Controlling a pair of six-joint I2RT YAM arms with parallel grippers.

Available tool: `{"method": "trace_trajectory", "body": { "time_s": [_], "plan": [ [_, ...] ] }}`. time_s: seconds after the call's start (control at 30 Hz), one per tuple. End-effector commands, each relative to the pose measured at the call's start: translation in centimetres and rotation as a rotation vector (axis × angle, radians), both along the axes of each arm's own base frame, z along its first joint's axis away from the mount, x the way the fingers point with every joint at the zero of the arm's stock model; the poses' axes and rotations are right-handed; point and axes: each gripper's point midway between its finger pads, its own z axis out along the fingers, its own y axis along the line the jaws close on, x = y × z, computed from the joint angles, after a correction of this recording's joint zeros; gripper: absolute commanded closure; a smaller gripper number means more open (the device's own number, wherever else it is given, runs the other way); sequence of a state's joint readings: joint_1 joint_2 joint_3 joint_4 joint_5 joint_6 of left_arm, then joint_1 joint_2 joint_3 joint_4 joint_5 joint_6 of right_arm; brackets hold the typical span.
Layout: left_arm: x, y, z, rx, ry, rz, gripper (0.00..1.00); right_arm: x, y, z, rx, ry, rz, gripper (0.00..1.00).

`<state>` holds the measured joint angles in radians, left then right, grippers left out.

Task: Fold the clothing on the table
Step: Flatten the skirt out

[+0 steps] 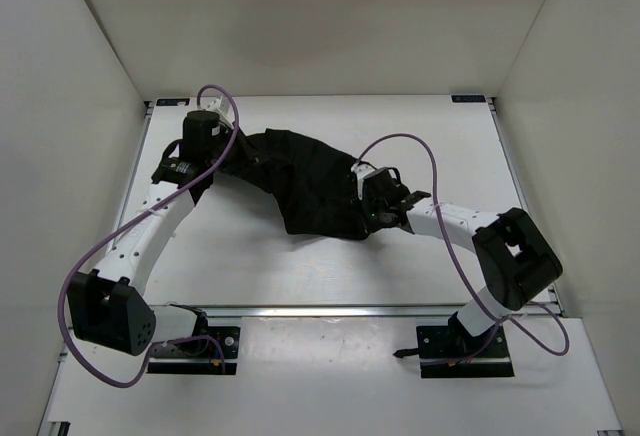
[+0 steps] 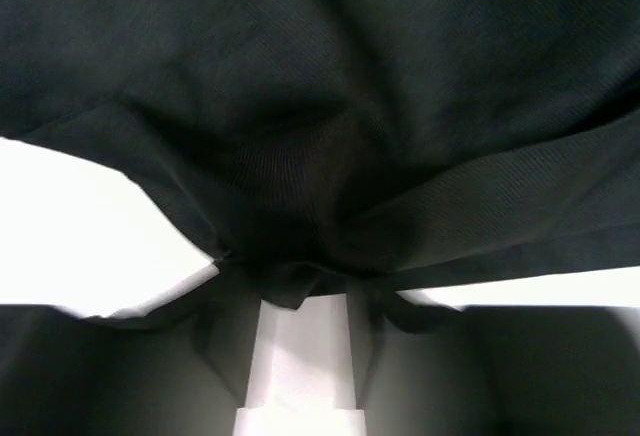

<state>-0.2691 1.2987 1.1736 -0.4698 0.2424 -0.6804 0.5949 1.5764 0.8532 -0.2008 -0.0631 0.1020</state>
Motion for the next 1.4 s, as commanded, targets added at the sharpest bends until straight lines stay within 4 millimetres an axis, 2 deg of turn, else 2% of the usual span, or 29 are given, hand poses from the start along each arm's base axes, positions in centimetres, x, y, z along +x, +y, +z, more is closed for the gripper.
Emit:
{"method": "trace_trajectory", "body": {
  "time_s": [0.0,0.03,0.07,0.1,0.23,0.37,0.5,0.53,0.6,0.63,0.67,0.7,0.77,0.8,0.83,0.93,0.97,1.0,1.1,1.23,1.27,1.3,1.33,1.37],
  "plan": [
    [-0.2,0.2,2.3,-0.021,-0.067,-0.008,1.00,3.0,0.2,1.5,0.021,-0.087,-0.028,0.85],
    [-0.3,0.0,2.4,-0.017,-0.072,-0.017,1.00,3.4,-0.1,1.2,0.008,-0.088,-0.039,0.96],
    [-0.2,0.1,2.5,-0.014,-0.080,-0.018,1.00,4.1,-0.3,1.6,0.016,-0.106,-0.056,0.99],
    [-0.4,-0.2,2.4,-0.024,-0.069,-0.028,1.00,4.2,-0.4,1.6,0.013,-0.108,-0.056,1.00],
    [-0.4,0.1,1.9,-0.005,-0.062,-0.021,1.00,6.1,-2.0,3.9,0.020,-0.166,-0.113,0.99],
    [-0.7,1.0,1.3,0.031,-0.052,-0.008,1.00,8.2,-5.8,8.2,0.016,-0.250,-0.217,1.00],
    [-1.0,2.9,0.9,0.087,-0.043,0.033,1.00,8.9,-9.4,14.6,0.099,-0.365,-0.290,1.00],
    [-1.1,3.8,0.8,0.112,-0.042,0.054,1.00,8.9,-10.9,16.2,0.123,-0.392,-0.330,1.00],
    [-1.8,4.2,1.2,0.149,-0.050,0.062,1.00,9.6,-13.7,19.9,0.165,-0.446,-0.394,1.00],
    [-2.0,4.3,1.3,0.173,-0.056,0.055,1.00,9.3,-14.0,20.6,0.176,-0.444,-0.392,1.00],
    [-2.4,4.3,1.3,0.194,-0.059,0.043,1.00,9.1,-15.1,21.8,0.177,-0.465,-0.415,1.00],
    [-2.9,4.2,0.4,0.211,-0.040,0.036,1.00,9.3,-16.1,22.1,0.185,-0.474,-0.436,0.99],
    [-4.5,3.6,-3.0,0.232,0.040,-0.023,1.00,9.0,-18.1,19.2,0.169,-0.405,-0.487,1.00],
    [-4.9,3.6,-3.6,0.230,0.050,-0.030,1.00,8.9,-19.1,16.7,0.163,-0.330,-0.513,1.00],
    [-5.9,3.2,-5.0,0.218,0.086,-0.057,1.00,8.6,-19.0,15.9,0.167,-0.292,-0.502,1.00],
    [-7.9,3.0,-6.5,0.261,0.117,-0.085,1.00,7.6,-18.3,12.4,0.136,-0.202,-0.489,1.00],
    [-8.3,2.8,-6.4,0.257,0.117,-0.102,1.00,8.0,-18.2,13.1,0.144,-0.239,-0.488,0.99],
    [-8.7,2.8,-7.0,0.262,0.135,-0.114,1.00,8.0,-17.1,12.7,0.150,-0.232,-0.464,1.00],
    [-9.8,2.6,-7.3,0.250,0.161,-0.152,1.00,8.0,-16.0,12.3,0.207,-0.193,-0.440,1.00],
    [-12.1,2.1,-9.2,0.245,0.213,-0.202,1.00,6.6,-14.8,9.5,0.201,-0.100,-0.415,0.98],
    [-12.7,2.0,-9.9,0.254,0.231,-0.212,1.00,6.3,-14.7,9.3,0.213,-0.084,-0.419,0.80],
    [-13.4,1.6,-10.5,0.248,0.248,-0.234,1.00,5.5,-13.7,9.0,0.236,-0.058,-0.400,0.62],
    [-13.2,1.7,-10.6,0.249,0.252,-0.225,1.00,4.8,-12.9,9.1,0.252,-0.055,-0.382,0.50],
    [-13.3,1.2,-10.7,0.244,0.256,-0.237,1.00,3.6,-12.0,8.3,0.275,-0.020,-0.366,0.45]
  ]
}}
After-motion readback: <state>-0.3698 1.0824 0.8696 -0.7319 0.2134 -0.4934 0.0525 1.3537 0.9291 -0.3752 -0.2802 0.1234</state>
